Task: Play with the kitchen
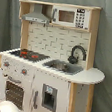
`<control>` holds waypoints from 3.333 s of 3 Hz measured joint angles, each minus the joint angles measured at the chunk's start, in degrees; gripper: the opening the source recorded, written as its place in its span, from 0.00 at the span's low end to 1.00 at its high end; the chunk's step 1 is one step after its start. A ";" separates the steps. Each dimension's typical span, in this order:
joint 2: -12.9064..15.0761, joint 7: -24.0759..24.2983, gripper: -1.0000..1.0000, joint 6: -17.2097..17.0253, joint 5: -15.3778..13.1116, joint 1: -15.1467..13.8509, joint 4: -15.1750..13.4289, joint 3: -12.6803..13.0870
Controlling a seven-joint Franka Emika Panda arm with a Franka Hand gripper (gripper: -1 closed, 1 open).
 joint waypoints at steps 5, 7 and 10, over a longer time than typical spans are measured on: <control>-0.55 -27.64 1.00 -2.59 -0.05 9.20 -0.21 -17.74; -0.65 -39.64 1.00 -4.31 -0.11 11.33 -0.19 -22.53; -0.73 -60.35 1.00 -4.68 -0.08 12.83 0.81 -29.65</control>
